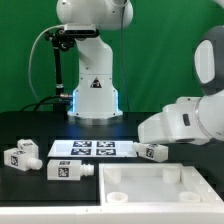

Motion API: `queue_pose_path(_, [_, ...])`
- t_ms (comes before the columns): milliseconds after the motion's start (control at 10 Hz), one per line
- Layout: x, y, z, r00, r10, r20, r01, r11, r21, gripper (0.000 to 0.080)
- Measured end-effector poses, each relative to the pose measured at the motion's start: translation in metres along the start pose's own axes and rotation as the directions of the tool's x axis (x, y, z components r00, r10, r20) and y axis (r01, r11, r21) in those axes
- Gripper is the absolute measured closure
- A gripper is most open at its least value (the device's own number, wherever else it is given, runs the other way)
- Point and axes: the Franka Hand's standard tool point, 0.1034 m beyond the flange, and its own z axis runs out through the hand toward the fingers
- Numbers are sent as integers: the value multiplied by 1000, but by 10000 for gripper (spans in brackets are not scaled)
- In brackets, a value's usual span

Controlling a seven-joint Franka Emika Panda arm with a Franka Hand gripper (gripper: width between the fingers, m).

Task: Assemble one leg

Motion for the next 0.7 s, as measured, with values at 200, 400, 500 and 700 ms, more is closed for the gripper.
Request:
queue_pose_path(200, [1,1,0,1000,4,-3,-4,1000,4,151])
queue_pose_path(400, [1,3,0,1000,13,-3,-13,1000,9,151])
queue_pose_path(500, [2,3,-1,1000,4,-11,-4,1000,7,151])
queue_pose_path(700, [4,-4,0,993,-53,-103,52,999,-12,151])
